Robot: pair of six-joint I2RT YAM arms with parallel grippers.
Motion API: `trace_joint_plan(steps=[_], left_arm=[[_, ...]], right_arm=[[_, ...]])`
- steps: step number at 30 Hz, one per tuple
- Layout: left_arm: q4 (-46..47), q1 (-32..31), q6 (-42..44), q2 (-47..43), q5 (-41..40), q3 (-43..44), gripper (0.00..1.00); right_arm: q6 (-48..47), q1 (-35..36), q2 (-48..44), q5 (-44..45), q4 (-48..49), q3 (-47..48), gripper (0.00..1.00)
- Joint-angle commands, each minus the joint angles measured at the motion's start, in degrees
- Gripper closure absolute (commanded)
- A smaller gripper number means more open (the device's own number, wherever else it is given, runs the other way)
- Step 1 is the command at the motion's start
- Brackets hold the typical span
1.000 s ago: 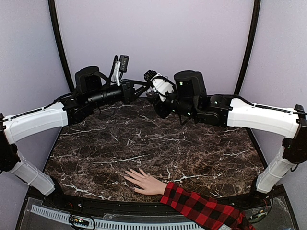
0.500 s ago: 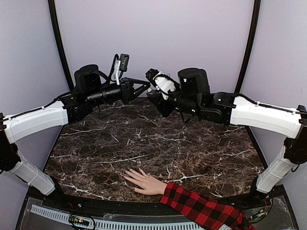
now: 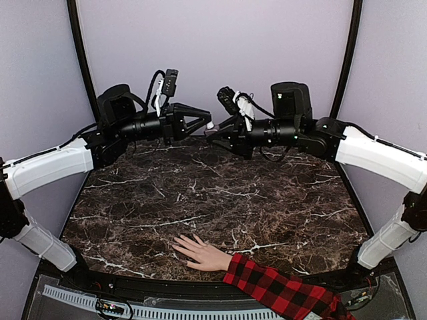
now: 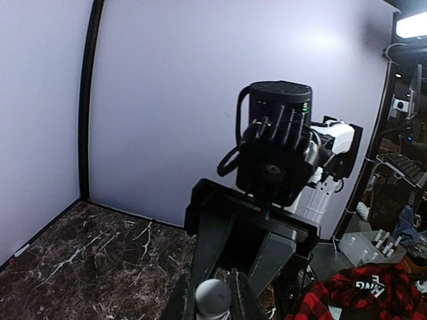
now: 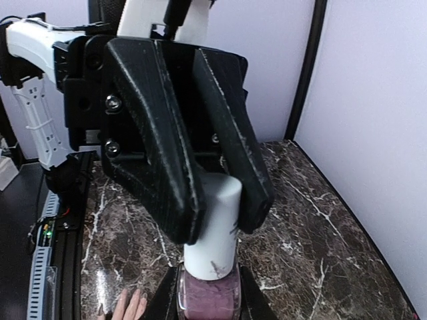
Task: Paint the nails
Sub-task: Screw the nail polish bottle cap onto the nail polish bottle.
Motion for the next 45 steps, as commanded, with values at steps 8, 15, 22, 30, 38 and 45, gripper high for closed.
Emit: trace_joint_plan(steps=[8, 15, 22, 30, 38, 45], left_arm=[[2.2, -1.3, -4.9, 5.2, 20.7, 3.6, 1.0], [7.0, -2.2, -8.9, 7.8, 29.2, 5.3, 1.0], [11.3, -2.8, -11.4, 8.9, 32.7, 5.5, 1.0], [13.9, 0.2, -12.9, 4.9, 26.8, 3.2, 0.8], [13.3, 5.2, -12.9, -2.0, 17.6, -0.4, 0.53], [4.4, 5.4, -6.6, -5.2, 4.6, -0.7, 0.48]], right_arm=[[-2.0, -0.6, -1.3, -32.0, 5.5, 4.2, 1.0], [0.8, -0.8, -0.7, -41.9, 8.2, 5.8, 1.0], [3.0, -0.8, -0.6, -45.9, 11.4, 6.6, 1.0], [1.8, -1.9, -1.8, -41.8, 9.5, 4.6, 1.0], [0.3, -2.7, -2.8, -32.3, 4.4, 1.5, 1.0], [3.2, -2.7, -2.0, -10.3, 4.2, 1.5, 1.0]])
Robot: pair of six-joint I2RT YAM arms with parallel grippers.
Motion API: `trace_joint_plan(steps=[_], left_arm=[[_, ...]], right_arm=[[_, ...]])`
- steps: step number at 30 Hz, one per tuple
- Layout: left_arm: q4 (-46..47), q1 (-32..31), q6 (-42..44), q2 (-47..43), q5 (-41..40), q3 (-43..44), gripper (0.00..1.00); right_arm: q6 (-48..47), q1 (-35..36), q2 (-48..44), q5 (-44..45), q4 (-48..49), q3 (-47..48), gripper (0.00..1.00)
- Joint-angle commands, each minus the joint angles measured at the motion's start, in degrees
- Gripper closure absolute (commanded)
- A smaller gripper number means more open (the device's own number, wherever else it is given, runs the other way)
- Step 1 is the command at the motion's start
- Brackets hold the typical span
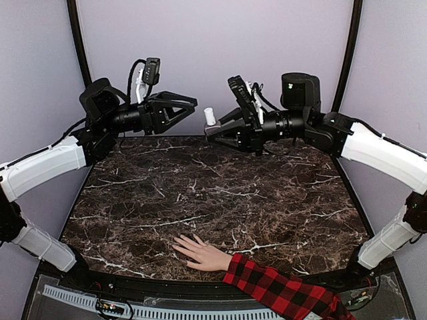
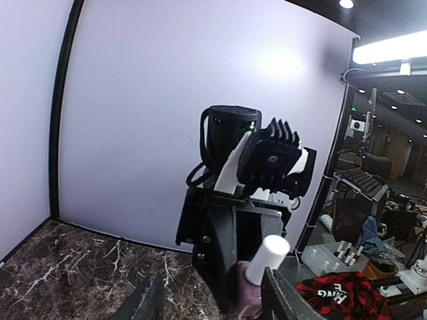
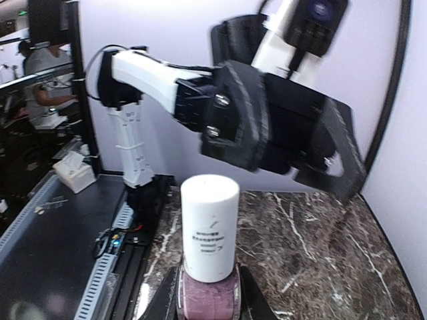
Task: Paint the nails
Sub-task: Screw the nail polish bottle cap onto the nail polish bottle.
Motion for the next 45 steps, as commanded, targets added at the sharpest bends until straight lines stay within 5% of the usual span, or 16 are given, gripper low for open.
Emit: trace_joint_plan(steps=[1, 20, 25, 38, 45], left_arm=[[-5.9, -0.1, 5.1, -4.3, -10.1, -1.1, 0.48], [-12.5, -4.0, 6.8, 2.7, -25.9, 2.3, 0.48], [-10.9, -4.6, 5.6, 4.0, -28.0, 1.9, 0.55], [-8.6, -4.8, 3.7, 4.7, -26.5, 1.5, 0.96], [-8.3, -4.8, 4.8, 4.3, -21.0, 1.6, 1.0]], right_arm=[[1.8, -0.1, -0.3, 18.3, 2.0, -0.4, 1.0], [-3.3, 8.2, 7.0, 56.7, 0.6, 2.9, 1.0], [-3.7, 9.6, 9.2, 62.9, 0.2, 4.3, 1.0], [-4.5, 10.2, 9.6, 63.9, 0.3, 4.3, 1.0], [-4.6, 8.7, 6.0, 49.0, 0.9, 2.8, 1.0]])
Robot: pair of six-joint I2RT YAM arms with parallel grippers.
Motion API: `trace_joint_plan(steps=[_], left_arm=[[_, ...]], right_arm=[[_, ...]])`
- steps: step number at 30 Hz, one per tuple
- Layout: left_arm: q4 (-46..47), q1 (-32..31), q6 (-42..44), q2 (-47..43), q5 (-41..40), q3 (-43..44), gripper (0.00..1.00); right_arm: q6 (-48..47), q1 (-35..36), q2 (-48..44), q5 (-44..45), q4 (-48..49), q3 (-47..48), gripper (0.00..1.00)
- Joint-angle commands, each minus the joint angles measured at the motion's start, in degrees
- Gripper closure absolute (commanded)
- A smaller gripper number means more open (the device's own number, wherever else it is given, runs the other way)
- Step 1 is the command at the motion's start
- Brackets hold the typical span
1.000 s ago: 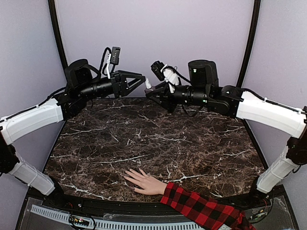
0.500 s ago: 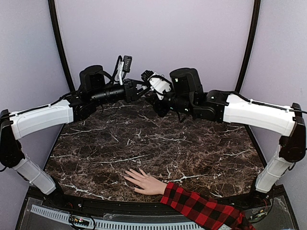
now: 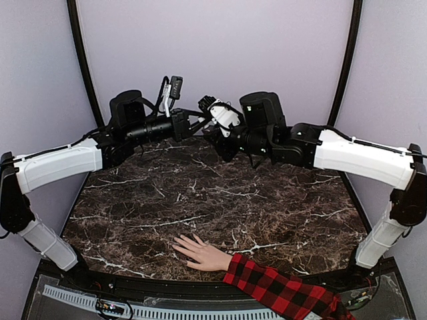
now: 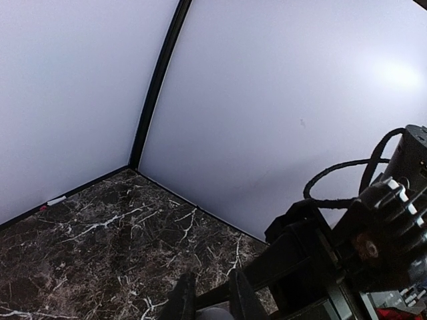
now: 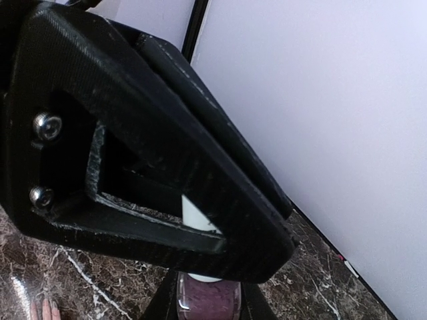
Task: Paint the nails
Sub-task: Screw the nail polish bottle cap onto the nail polish bottle.
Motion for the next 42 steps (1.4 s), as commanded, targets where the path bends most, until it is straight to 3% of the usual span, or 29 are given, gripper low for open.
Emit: trace_joint_plan(steps=[1, 18, 29, 36, 42], left_arm=[[2.5, -0.4, 0.6, -1.3, 7.4, 1.4, 1.0], [9.1, -0.4, -1.1, 0.6, 29.7, 1.7, 1.0], [15.9, -1.2, -6.1, 3.4, 39.0, 2.3, 1.0], [15.2, -2.1, -5.0, 4.3, 41.1, 3.0, 1.0], [14.3, -2.0, -4.1, 3.4, 40.4, 2.8, 1.0]], right_arm=[[-0.5, -1.0, -3.9, -13.2, 3.7, -0.1, 1.0], [1.1, -6.0, -6.7, -48.1, 4.5, 0.6, 1.0], [-0.6, -6.2, -4.2, -65.7, 2.6, 5.2, 1.0], [0.1, -6.7, -3.3, -74.2, 3.2, 6.9, 1.0], [0.4, -7.6, -3.8, -73.6, 3.1, 5.4, 1.0]])
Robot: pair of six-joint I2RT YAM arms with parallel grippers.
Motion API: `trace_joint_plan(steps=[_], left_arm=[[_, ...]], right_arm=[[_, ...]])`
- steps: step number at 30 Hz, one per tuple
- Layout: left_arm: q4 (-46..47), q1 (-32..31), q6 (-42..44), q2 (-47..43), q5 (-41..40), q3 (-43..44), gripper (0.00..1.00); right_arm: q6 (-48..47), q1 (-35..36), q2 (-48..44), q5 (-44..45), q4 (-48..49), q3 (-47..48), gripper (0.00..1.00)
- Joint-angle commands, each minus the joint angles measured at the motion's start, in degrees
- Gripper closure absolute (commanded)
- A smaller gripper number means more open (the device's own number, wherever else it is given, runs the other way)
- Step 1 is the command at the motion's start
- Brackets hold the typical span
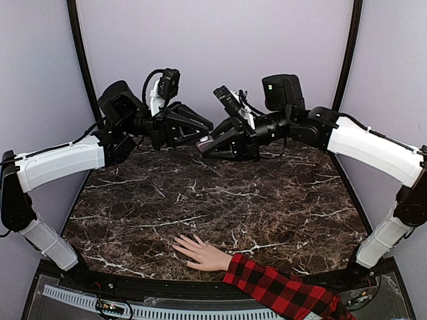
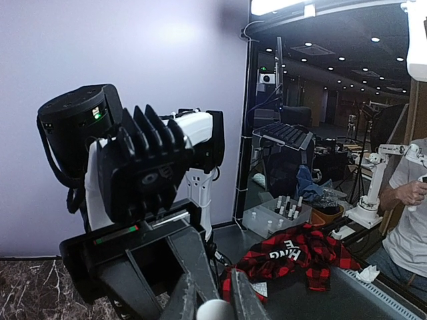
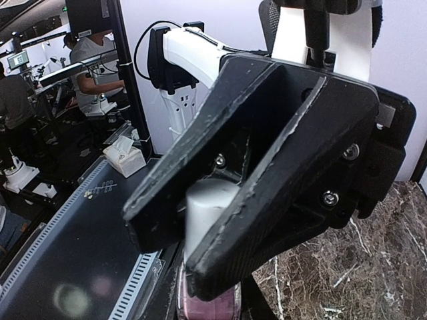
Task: Paint the nails
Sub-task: Screw the nail polish bottle cap onto the nail polish bottle.
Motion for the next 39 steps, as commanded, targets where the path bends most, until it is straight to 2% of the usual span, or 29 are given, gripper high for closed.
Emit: trace_joint_plan(steps=[1, 4, 6, 9, 13, 17, 24, 34, 39], left_arm=[[-5.3, -0.5, -1.1, 1.4, -2.4, -0.1, 1.0], [-6.2, -0.3, -0.4, 0.2, -4.6, -0.3, 0.94], [-6.1, 0.1, -0.4, -0.8, -6.8, -0.8, 0.85], [-6.2, 1.0, -0.5, -3.3, -10.7, -2.1, 0.64], [-8.2, 2.2, 1.0, -7.4, -19.2, -4.3, 0.51], [-13.1, 2.5, 4.0, -9.6, -27.0, -4.2, 0.48], [-22.8, 2.4, 8.1, -9.7, -38.4, -1.6, 0.5], [-26.2, 1.0, 7.9, -6.8, -46.1, 0.5, 0.49], [-25.9, 0.7, 6.4, -5.1, -46.3, 1.3, 0.57]], right_arm=[[-2.5, 0.6, -0.8, -4.6, 9.3, 1.6, 1.0], [-2.3, 0.3, -1.5, -1.6, 9.3, 0.0, 1.0], [-2.3, 0.2, -2.1, 1.4, 9.2, -1.2, 1.0], [-2.4, 0.1, -2.6, 6.3, 8.4, -2.5, 1.0], [-1.8, 0.1, -3.5, 14.0, 9.0, -4.5, 1.0], [-0.5, 0.1, -3.1, 23.1, 9.5, -4.8, 1.0], [2.4, 0.4, -2.2, 41.0, 10.8, -4.3, 1.0], [0.5, 3.7, 1.2, 53.2, 8.2, -0.9, 1.0], [0.5, 4.7, 2.5, 55.8, 7.8, 0.2, 1.0]])
